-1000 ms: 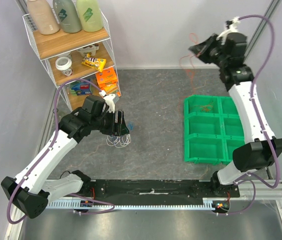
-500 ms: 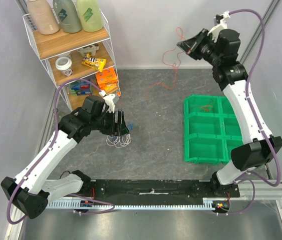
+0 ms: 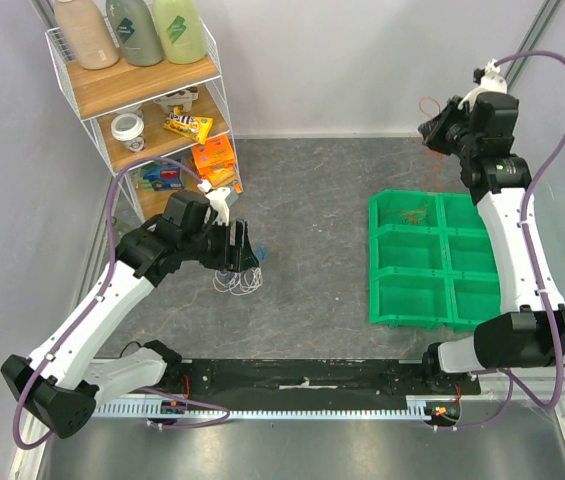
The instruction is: Untangle the cables
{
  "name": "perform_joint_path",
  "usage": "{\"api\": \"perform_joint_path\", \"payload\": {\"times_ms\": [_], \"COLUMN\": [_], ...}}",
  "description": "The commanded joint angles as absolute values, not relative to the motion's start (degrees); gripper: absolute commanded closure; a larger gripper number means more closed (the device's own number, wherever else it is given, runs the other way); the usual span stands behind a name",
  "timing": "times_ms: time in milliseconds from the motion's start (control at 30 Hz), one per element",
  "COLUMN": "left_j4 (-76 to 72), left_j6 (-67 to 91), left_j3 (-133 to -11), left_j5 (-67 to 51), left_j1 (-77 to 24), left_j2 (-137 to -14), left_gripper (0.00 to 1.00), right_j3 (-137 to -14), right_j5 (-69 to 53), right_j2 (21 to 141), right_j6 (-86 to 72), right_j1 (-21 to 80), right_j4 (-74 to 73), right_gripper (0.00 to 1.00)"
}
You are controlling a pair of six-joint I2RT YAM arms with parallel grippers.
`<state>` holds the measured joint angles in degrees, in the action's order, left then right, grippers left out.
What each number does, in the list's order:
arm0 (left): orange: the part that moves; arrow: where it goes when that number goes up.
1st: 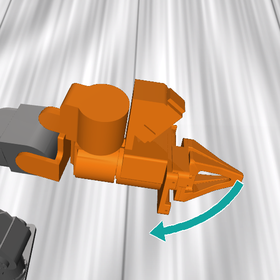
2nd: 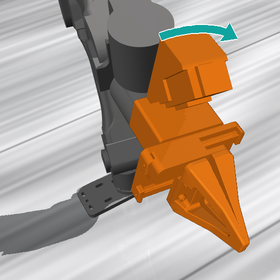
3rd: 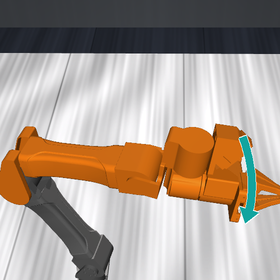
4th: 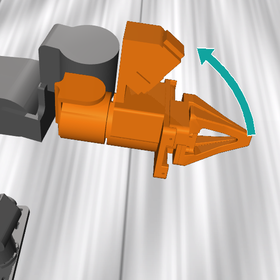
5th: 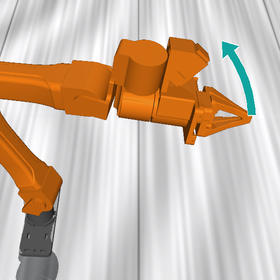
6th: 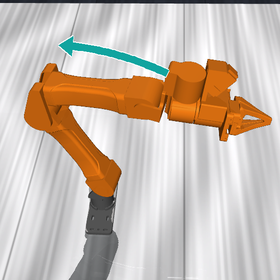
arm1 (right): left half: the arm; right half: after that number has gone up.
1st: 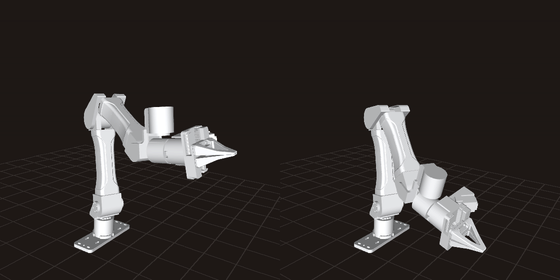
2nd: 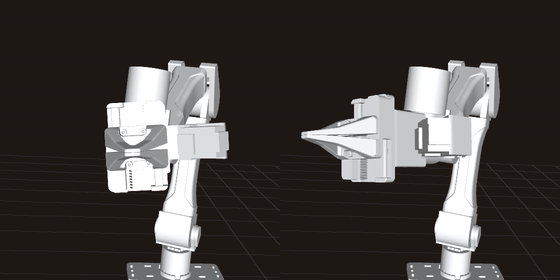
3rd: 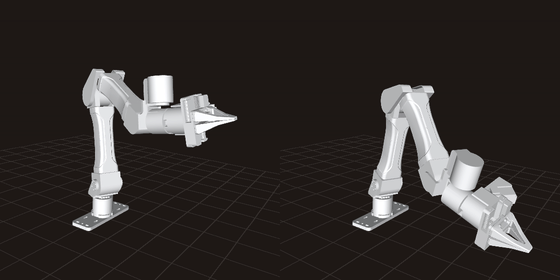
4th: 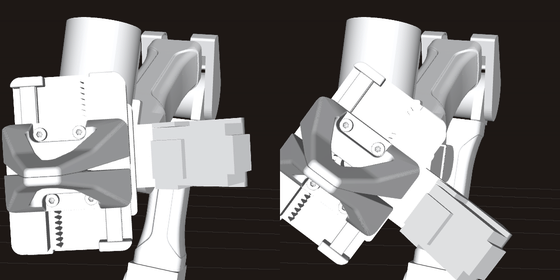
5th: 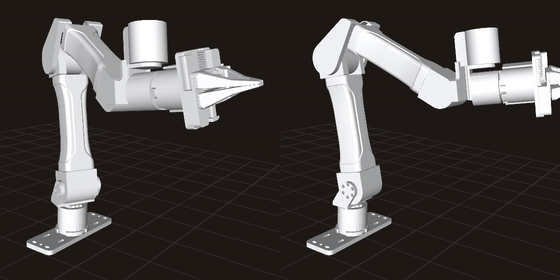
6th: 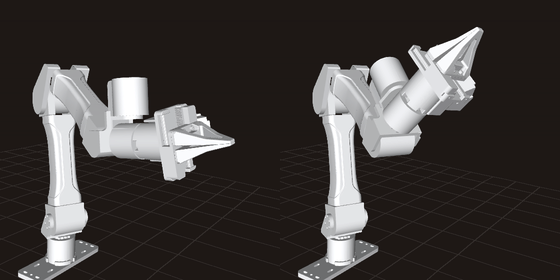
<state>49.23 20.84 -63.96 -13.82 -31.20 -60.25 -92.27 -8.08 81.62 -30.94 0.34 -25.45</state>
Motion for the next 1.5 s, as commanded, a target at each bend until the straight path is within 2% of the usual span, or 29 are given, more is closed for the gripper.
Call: {"api": "perform_joint_path", "payload": {"times_ms": [0,300,533,767,900,1167,1467], "left_j4": [48.5,48.3,48.2,48.3,48.4,48.5,48.5], "left_j6": [18.8,19.1,19.1,19.0,19.1,18.7,19.1], "left_j3": [-66.2,-66.1,-66.2,-66.2,-66.3,-66.6,-66.6], "left_j5": [-14.4,-14.5,-15.0,-14.9,-14.5,-14.3,-14.4], "left_j1": [-31.0,-31.0,-31.0,-31.0,-31.0,-31.0,-31.0], "left_j2": [-59.4,-60.1,-60.7,-60.2,-60.1,-60.6,-60.5], "left_gripper": [0.26,0.26,0.26,0.26,0.26,0.23,0.23], "right_j3": [-86.2,-79.2,-88.4,-103.5,-106.0,-95.6,-73.2], "right_j5": [-3.1,-5.8,-7.0,-7.6,-6.9,-5.0,-1.1], "right_j2": [79.2,73.2,74.0,81.1,80.6,75.7,73.2], "right_j6": [-24.6,-24.7,-25.5,-28.1,-27.6,-26.9,-25.7], "right_j1": [0.4,0.4,0.4,0.4,0.4,0.4,0.4], "right_j4": [-26.3,-25.6,-21.6,-23.3,-26.7,-26.4,-15.2], "right_gripper": [1.00,1.00,1.00,1.00,1.00,1.00,1.00]}}
